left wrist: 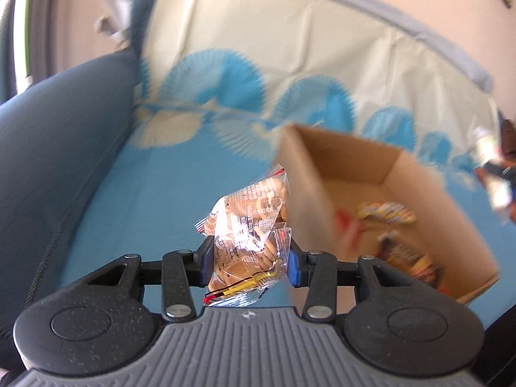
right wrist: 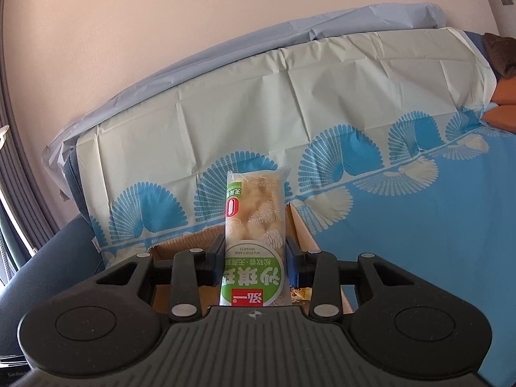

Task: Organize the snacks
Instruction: 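Open both grippers to drop the nut bar and peanut bag into the box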

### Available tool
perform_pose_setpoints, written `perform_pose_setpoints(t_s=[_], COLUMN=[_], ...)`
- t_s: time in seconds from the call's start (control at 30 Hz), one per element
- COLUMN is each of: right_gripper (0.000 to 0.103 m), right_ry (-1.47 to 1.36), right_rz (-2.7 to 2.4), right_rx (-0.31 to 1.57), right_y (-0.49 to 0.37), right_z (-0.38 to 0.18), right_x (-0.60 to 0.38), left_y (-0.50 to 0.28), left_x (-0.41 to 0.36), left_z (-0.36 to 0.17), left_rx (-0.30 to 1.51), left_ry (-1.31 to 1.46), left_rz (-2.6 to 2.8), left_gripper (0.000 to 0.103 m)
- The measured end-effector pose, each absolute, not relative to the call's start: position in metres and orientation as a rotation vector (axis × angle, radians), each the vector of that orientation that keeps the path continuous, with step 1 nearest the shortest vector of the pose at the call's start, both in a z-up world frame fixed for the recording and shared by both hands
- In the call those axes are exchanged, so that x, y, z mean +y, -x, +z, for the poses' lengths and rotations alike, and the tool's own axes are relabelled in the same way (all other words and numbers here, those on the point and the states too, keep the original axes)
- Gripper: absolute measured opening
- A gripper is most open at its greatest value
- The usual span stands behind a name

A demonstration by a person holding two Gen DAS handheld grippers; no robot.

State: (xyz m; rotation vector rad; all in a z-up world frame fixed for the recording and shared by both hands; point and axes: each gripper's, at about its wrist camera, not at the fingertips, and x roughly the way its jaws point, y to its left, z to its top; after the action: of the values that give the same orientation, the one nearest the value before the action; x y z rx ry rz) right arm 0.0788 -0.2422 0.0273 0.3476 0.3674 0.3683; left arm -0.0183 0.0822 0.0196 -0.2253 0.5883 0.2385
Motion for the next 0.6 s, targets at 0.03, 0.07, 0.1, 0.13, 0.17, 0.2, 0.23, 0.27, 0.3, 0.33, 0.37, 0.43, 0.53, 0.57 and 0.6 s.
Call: perform_pose_setpoints(t_s=[0.03,0.07,0.1,0.13,0.17,0.2,0.23,0.27,0.3,0.33,0.37,0.43,0.53,0.57,0.6], right_gripper=[0.038,0.038,0.038,0.038,0.038,0.039,0.043,0.06,0.07,0.089,0.098,0.101,0.102,0.102,0.102], right_ry=[-0.356,-0.361,-0.365,-0.369,-0.373,-0.376,-0.377,-0.371,-0.36,-0.345,-0.329,-0.327,-0.34,-0.336,-0.335], right_rz=[0.366,0.363,0.36,0.357,0.353,0.348,0.352,0.357,0.363,0.356,0.339,0.327,0.317,0.31,0.309], right_rx=[0.37,0.373,0.375,0.375,0.376,0.38,0.391,0.409,0.427,0.425,0.401,0.375,0.42,0.432,0.441], right_y=[-0.08,-0.081,-0.082,-0.083,-0.083,-0.084,-0.086,-0.087,-0.089,-0.088,-0.084,-0.08,-0.085,-0.086,-0.086], right_z=[0.027,0.025,0.025,0.024,0.023,0.023,0.021,0.02,0.019,0.019,0.021,0.023,0.021,0.02,0.019], right_x=[-0.244,-0.246,-0.248,-0.25,-0.252,-0.253,-0.253,-0.252,-0.249,-0.248,-0.247,-0.249,-0.252,-0.252,-0.252], left_y=[0.011,0.003,-0.004,-0.012,-0.02,-0.028,-0.036,-0.045,-0.051,-0.057,-0.061,-0.059,-0.045,-0.038,-0.029], left_x=[0.074,0.066,0.057,0.048,0.04,0.03,0.022,0.015,0.008,0.001,-0.005,-0.014,-0.022,-0.024,-0.024], left_z=[0.028,0.038,0.048,0.058,0.068,0.079,0.09,0.101,0.11,0.119,0.128,0.139,0.142,0.14,0.135], left_rx=[0.568,0.546,0.523,0.499,0.475,0.452,0.434,0.417,0.403,0.39,0.369,0.329,0.313,0.307,0.306], left_ry=[0.224,0.224,0.223,0.221,0.217,0.212,0.212,0.216,0.22,0.224,0.228,0.231,0.221,0.215,0.206], left_rz=[0.221,0.203,0.186,0.168,0.151,0.135,0.116,0.099,0.086,0.077,0.072,0.07,0.078,0.085,0.094], left_gripper=[0.048,0.048,0.048,0.048,0.048,0.048,0.049,0.051,0.061,0.07,0.085,0.09,0.095,0.096,0.097])
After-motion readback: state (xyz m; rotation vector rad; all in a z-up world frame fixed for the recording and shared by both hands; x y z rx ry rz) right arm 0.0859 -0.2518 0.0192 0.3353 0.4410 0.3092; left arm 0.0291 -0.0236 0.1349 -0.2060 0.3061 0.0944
